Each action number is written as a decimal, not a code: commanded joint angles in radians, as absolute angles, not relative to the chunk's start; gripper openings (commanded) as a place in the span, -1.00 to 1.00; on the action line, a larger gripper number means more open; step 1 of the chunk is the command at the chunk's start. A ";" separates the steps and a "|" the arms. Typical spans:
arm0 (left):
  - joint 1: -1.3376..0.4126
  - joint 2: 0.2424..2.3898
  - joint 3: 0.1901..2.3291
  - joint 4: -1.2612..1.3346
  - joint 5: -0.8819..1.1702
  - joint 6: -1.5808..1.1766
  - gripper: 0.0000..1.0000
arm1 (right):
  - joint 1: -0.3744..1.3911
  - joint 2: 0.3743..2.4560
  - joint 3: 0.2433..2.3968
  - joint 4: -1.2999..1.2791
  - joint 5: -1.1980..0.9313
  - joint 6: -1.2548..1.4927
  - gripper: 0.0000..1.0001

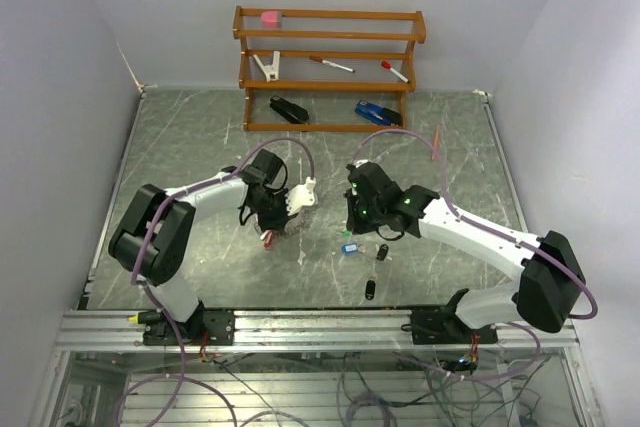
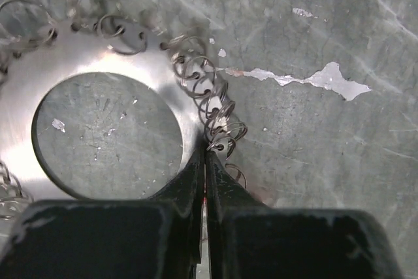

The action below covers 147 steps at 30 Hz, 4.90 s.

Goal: Put the keys on the keyring

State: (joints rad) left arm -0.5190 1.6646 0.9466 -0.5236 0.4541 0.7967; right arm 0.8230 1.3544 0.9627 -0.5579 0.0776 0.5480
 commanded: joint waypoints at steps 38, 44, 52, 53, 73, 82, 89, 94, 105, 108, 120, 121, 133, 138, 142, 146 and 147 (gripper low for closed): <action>-0.488 1.323 1.196 -0.686 0.460 0.673 -0.86 | 0.786 1.500 0.907 -0.396 -0.128 0.546 -1.00; -0.437 1.303 1.193 -0.659 0.436 0.652 -0.86 | 0.715 1.584 0.946 -0.373 -0.125 0.505 -1.00; -0.398 1.283 1.205 -0.661 0.443 0.643 -0.86 | 0.686 1.787 1.114 -0.370 -0.087 0.431 -1.00; -0.397 1.282 1.208 -0.661 0.447 0.641 -0.86 | 0.685 1.803 1.135 -0.374 -0.079 0.431 -1.00; -0.393 1.319 1.230 -0.740 0.718 0.684 -0.86 | 0.631 1.345 0.954 0.015 -0.376 0.342 -0.22; -0.398 1.360 1.252 -0.727 0.755 0.656 -0.86 | 0.705 1.428 1.070 0.041 -0.423 0.326 -0.37; -0.405 1.367 1.252 -0.733 0.762 0.661 -0.86 | 0.735 1.446 1.077 0.068 -0.451 0.336 -0.51; -0.408 1.379 1.279 -0.773 0.784 0.681 -0.86 | 0.744 1.468 1.080 0.074 -0.453 0.329 -0.54; -0.412 1.391 1.312 -0.838 0.825 0.721 -0.86 | 0.760 1.478 1.086 0.085 -0.475 0.329 -0.65; -0.414 1.402 1.317 -0.852 0.824 0.730 -0.86 | 0.761 1.473 1.083 0.097 -0.481 0.338 -0.66; -0.416 1.395 1.335 -0.856 0.842 0.724 -0.86 | 0.762 1.491 1.065 0.137 -0.516 0.354 -0.73; -0.416 1.397 1.336 -0.857 0.845 0.724 -0.86 | 0.763 1.489 1.060 0.139 -0.516 0.355 -0.73; -0.417 1.405 1.384 -0.892 0.866 0.729 -0.86 | 0.766 1.485 1.025 0.157 -0.526 0.363 -0.76; -0.417 1.406 1.404 -0.913 0.874 0.737 -0.86 | 0.766 1.479 1.015 0.156 -0.529 0.368 -0.78; -0.417 1.408 1.402 -0.918 0.881 0.738 -0.86 | 0.765 1.471 1.006 0.158 -0.530 0.370 -0.82; -0.417 1.410 1.401 -0.911 0.888 0.731 -0.86 | 0.766 1.474 1.016 0.159 -0.534 0.370 -1.00; -0.417 1.410 1.402 -0.909 0.885 0.729 -0.86 | 0.766 1.476 1.018 0.158 -0.536 0.372 -1.00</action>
State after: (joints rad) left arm -0.4103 1.4117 1.3529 -0.9287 0.8078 0.7296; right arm 0.7612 1.4826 1.0256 0.1562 -0.5354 0.3710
